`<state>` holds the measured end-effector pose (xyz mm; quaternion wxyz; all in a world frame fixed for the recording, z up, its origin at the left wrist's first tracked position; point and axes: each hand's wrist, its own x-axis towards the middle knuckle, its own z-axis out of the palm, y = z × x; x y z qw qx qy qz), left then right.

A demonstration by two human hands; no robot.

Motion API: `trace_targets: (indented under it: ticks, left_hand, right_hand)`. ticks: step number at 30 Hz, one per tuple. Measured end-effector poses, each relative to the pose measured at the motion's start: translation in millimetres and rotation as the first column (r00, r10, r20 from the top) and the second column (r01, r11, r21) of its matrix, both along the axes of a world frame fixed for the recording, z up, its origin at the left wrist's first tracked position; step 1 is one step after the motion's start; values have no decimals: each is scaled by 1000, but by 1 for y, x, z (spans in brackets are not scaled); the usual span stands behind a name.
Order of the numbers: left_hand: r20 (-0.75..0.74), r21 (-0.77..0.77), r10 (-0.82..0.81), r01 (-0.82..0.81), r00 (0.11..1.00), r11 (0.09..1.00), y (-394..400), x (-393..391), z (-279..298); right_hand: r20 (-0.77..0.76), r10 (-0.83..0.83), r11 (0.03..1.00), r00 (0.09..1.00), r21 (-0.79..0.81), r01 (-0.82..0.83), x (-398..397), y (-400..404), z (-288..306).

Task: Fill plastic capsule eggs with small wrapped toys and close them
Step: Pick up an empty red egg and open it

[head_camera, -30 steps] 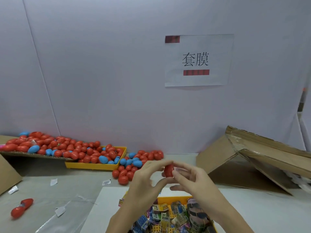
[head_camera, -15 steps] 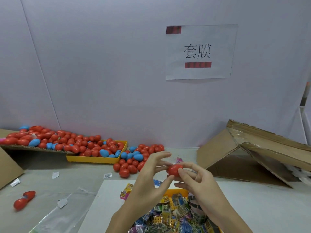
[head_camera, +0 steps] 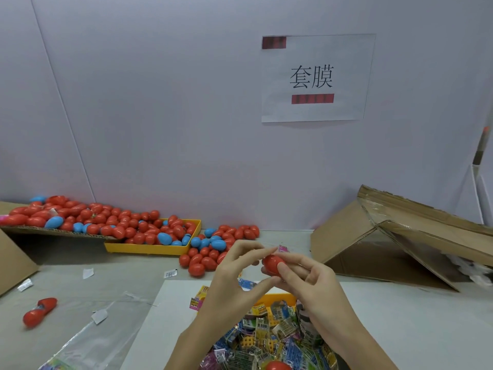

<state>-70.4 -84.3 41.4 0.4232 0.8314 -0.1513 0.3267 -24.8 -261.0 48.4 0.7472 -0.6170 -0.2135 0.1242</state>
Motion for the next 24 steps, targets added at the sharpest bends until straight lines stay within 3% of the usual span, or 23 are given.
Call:
trace_targets:
  ticks: [3,7,10,20,24]
  left_hand:
    - [21,-59,23,-22,1000,998,-2,-1,2]
    - [-5,-128,-5,4,1000,992,4,-3,5]
    - [0,-137,-36,35,999,990,6,-5,8]
    - [71,-29,10,-8,997,1000,-10,-5,6]
    - [128,-56,94,-87,987,995,-17,-6,4]
  right_hand:
    - [-66,13,998,998,67,-9,-2,4,-1]
    - [-219,166,967,962,228,-116,-1,2,2]
    - [-228,226,949,947,273,-160,0,-1,2]
    - [-179,92,971,980,233,-49,-3,5,2]
    - [-228,142,954,963,292,-71,-6,7,2]
